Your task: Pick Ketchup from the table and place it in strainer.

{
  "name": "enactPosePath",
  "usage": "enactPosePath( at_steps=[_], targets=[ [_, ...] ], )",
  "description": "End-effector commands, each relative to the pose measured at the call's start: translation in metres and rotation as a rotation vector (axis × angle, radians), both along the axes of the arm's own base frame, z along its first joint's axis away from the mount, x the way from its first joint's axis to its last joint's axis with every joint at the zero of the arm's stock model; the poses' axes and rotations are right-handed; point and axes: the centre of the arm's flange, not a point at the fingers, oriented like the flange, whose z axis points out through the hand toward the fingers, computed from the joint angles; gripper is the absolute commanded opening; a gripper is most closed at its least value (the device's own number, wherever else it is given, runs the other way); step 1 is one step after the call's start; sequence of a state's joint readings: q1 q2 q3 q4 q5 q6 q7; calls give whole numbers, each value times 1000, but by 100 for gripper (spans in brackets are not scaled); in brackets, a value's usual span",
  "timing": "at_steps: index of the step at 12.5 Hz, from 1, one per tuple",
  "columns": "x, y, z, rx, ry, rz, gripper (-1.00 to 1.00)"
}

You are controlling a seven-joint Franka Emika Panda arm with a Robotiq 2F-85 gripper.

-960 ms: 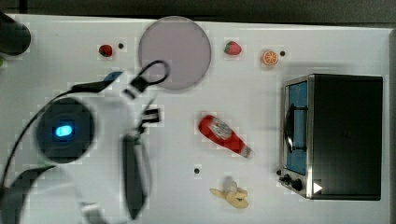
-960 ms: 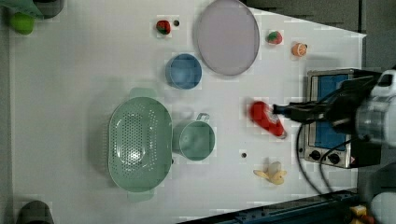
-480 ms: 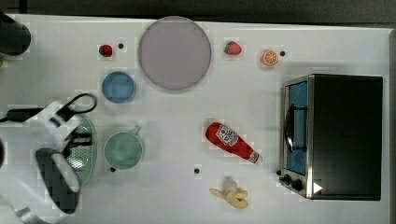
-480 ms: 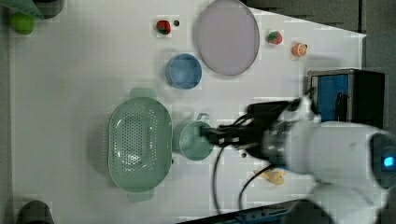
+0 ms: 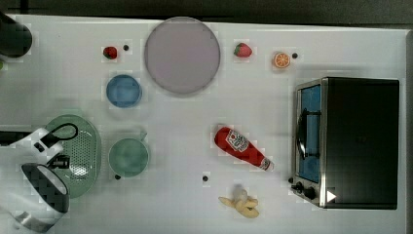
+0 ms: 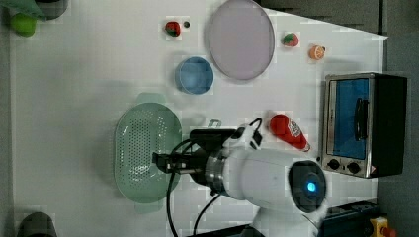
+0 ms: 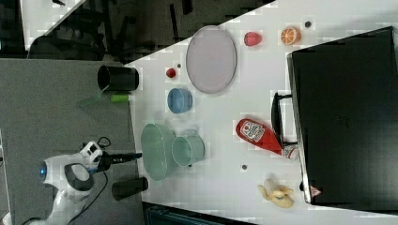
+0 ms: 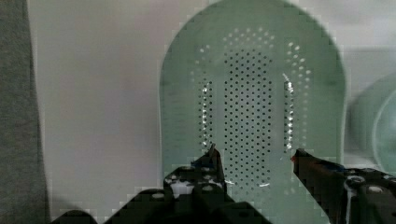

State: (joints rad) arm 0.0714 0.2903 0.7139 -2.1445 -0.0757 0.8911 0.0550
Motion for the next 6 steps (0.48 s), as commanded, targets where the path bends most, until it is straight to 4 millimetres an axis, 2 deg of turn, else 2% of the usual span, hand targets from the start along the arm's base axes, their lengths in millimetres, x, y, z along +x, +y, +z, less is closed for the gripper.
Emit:
enactPosePath(
  at_steps=[1,2,4,5,6],
  targets=[
    [17,-9,-21,39,19,-149,16],
    [19,-8,-29,50,30,-164,24],
    [20,-11,-40,49,49,-171,66],
    [22,-12,-39,52,44,-177,89],
    [23,-13,-36,53,36,-178,100]
  ],
)
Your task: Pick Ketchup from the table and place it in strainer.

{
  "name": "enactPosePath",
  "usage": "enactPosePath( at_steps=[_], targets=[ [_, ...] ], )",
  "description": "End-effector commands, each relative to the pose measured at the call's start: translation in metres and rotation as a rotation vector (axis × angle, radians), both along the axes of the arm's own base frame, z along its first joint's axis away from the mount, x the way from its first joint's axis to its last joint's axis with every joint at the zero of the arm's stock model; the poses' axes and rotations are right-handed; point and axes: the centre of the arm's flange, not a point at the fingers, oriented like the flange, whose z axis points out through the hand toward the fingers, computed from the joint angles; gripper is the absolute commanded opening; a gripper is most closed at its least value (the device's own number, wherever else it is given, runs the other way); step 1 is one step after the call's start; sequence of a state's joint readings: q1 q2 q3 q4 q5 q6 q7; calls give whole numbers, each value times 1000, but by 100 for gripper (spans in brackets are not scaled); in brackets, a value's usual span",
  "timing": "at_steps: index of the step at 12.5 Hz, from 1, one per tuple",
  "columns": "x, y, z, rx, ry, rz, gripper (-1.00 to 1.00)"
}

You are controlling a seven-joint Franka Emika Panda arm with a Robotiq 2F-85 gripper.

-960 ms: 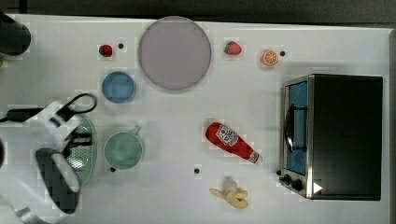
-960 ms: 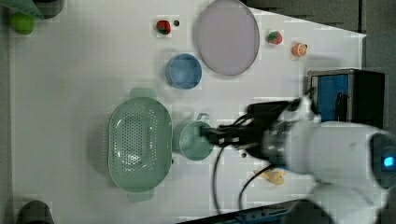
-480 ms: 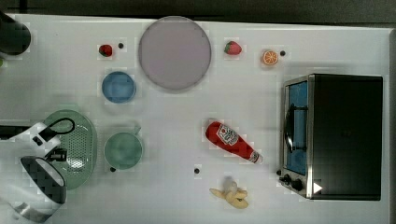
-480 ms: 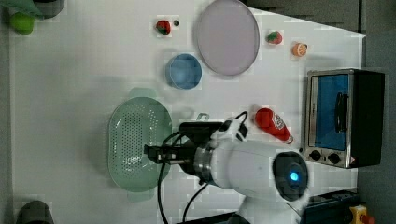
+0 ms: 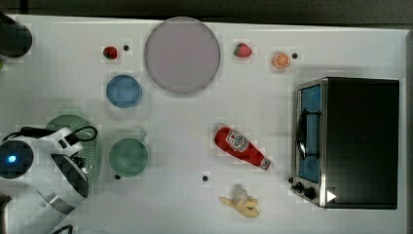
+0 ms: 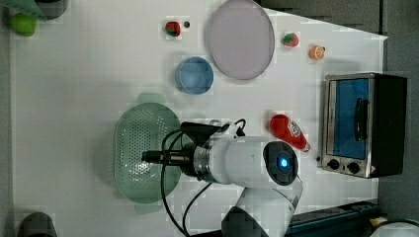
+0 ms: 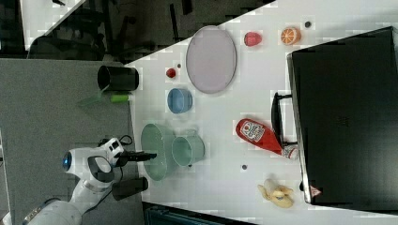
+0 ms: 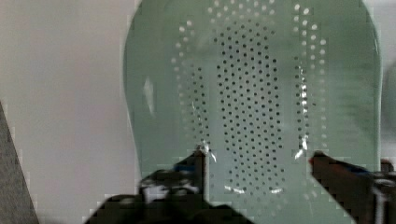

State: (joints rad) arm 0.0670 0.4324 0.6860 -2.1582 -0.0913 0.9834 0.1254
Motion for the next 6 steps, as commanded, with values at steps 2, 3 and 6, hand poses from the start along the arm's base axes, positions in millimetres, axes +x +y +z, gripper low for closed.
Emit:
enactPosePath(
  at_steps=[2,3,6],
  targets=[
    [23,-7,49,22,-92,-107,100],
    [28,-13,65,13,-116,-126,100],
    [46,-53,119,-103,-132,-179,100]
  ],
)
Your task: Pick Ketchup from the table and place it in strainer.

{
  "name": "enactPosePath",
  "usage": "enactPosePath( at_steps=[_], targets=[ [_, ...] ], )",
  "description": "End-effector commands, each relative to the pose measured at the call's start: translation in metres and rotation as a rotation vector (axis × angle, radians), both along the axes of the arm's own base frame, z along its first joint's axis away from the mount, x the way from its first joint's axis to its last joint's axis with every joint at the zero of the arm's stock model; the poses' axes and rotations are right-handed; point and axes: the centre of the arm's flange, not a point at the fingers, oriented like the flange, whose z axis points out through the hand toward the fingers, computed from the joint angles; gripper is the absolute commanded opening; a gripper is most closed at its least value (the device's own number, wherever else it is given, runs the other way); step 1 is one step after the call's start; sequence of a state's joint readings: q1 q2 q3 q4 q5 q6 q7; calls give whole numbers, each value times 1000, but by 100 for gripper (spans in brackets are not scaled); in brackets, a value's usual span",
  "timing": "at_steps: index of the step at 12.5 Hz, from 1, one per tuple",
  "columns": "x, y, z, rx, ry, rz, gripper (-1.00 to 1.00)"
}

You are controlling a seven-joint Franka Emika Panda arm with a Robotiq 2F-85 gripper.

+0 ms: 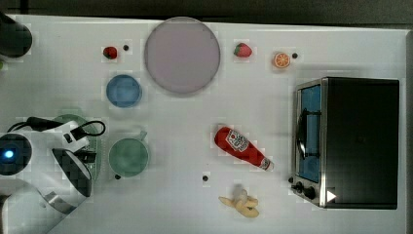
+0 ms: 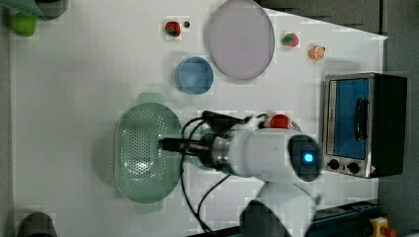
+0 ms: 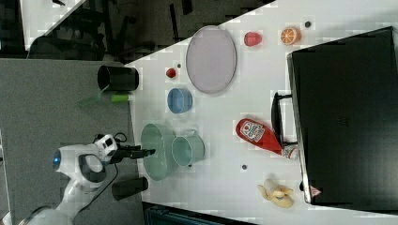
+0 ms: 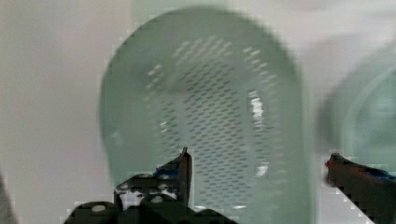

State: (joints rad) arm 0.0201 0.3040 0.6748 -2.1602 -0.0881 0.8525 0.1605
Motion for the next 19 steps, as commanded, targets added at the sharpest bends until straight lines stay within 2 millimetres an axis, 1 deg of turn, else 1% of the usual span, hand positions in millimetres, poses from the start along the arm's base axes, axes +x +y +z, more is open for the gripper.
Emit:
enactPosePath(
  at_steps=[1,3,5,7,9,10,13,14,15,16,17,19],
  targets=[
    [35,-39,96,-63,-100,-131,100],
    [54,-81,140,-104,-82,-238,100],
    [73,-126,185,-71,-63,-358,100],
    [84,-171,226,-68,-72,-426,100],
    [87,-219,259,-93,-51,-484,100],
    [86,-239,272,-103,-31,-500,100],
    [90,-302,309,-105,1,-564,100],
    [93,-322,318,-96,-12,-565,100],
    [96,-342,321,-106,-20,-572,100],
    [100,-359,318,-124,-20,-588,100],
    [103,-369,314,-131,-12,-603,100],
    [104,-376,311,-134,-6,-614,100]
  ],
)
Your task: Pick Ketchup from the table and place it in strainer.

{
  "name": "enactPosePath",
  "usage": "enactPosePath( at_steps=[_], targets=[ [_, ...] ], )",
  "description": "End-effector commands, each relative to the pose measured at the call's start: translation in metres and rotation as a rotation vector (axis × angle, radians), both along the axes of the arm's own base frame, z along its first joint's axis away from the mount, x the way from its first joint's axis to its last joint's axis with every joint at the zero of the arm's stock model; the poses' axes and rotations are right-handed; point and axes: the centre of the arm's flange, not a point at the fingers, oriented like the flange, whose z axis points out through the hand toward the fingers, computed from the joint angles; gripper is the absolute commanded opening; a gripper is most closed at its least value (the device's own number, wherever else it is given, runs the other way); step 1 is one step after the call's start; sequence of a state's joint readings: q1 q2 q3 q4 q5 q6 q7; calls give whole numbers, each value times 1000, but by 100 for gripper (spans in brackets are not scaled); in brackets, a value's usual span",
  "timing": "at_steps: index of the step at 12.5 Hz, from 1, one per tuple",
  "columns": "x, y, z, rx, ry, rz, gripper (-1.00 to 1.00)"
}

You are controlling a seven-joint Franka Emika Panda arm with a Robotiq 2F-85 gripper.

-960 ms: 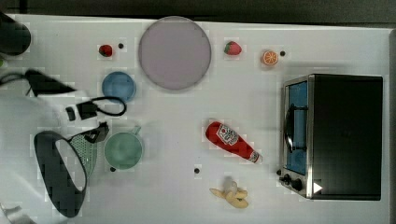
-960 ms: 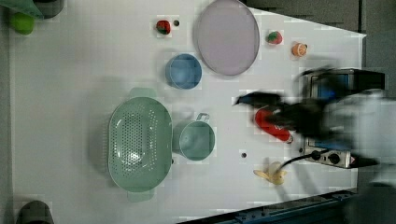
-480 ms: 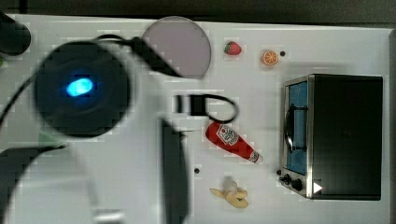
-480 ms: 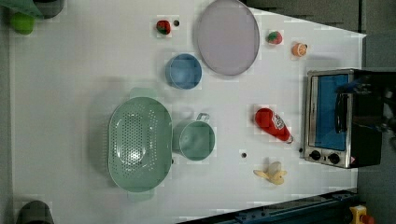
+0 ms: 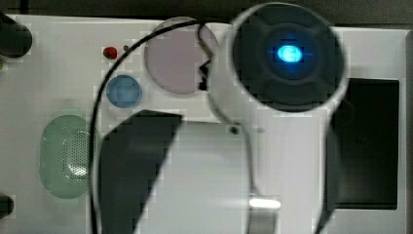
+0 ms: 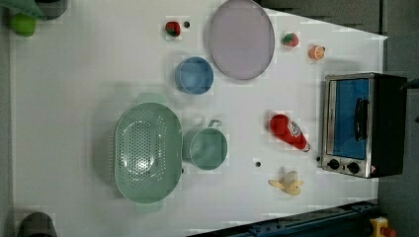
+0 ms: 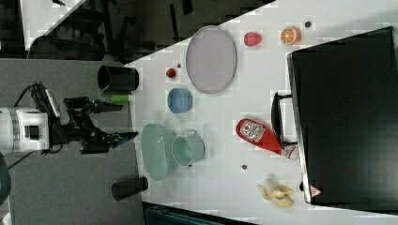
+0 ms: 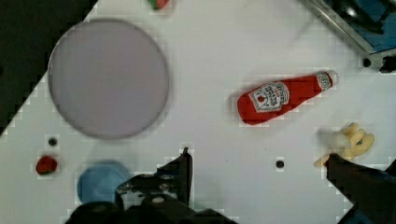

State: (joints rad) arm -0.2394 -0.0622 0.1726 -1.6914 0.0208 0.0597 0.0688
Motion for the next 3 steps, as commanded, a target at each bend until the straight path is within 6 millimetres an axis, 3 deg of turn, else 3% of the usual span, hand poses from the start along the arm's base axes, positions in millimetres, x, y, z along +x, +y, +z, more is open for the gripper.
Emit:
enactPosePath(
  at_steps=[1,3],
  targets=[
    [3,14,-6,-7,17,89,100],
    [3,14,-7,-7,16,89,100]
  ],
)
